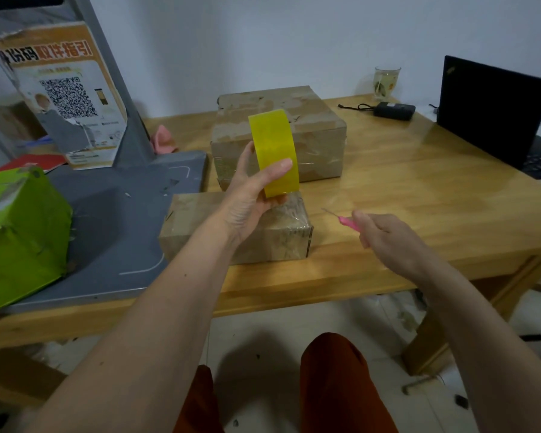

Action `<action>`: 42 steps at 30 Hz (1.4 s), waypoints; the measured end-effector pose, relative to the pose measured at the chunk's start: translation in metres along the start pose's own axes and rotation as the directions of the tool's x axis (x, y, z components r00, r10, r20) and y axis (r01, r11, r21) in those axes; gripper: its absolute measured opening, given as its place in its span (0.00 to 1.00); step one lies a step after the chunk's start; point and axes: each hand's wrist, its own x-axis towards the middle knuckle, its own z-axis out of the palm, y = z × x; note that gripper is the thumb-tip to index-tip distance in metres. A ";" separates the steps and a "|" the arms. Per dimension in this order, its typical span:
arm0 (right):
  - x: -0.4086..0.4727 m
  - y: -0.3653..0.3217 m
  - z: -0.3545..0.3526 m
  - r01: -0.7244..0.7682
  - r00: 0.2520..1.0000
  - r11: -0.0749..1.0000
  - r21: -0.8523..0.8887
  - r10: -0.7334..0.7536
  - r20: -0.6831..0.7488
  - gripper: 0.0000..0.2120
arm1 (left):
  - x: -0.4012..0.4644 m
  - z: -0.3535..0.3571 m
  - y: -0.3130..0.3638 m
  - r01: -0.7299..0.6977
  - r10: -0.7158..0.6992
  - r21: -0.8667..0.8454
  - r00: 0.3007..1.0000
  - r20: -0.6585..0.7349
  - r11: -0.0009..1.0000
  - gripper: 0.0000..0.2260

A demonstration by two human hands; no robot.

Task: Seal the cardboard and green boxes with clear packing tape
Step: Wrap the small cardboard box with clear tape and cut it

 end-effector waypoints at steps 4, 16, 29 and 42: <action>-0.003 -0.009 0.005 0.113 0.991 0.980 -0.164 -0.122 -0.048 0.14 | -0.001 0.000 -0.001 -0.007 0.007 -0.002 1.000 -0.002 1.000 0.57; 0.005 -0.029 0.030 0.387 0.755 0.591 -0.708 -0.644 -0.124 0.17 | -0.003 0.002 -0.001 -0.029 0.029 -0.005 0.999 -0.029 1.000 0.59; 0.022 -0.018 0.041 0.326 0.797 0.729 -0.602 -0.555 -0.240 0.11 | -0.004 0.003 -0.001 -0.058 0.057 -0.018 0.998 -0.038 0.998 0.59; 0.054 0.020 0.043 0.029 0.971 0.935 -0.354 -0.110 -0.213 0.19 | -0.002 0.002 0.001 -0.102 0.079 -0.184 0.988 -0.130 0.978 0.61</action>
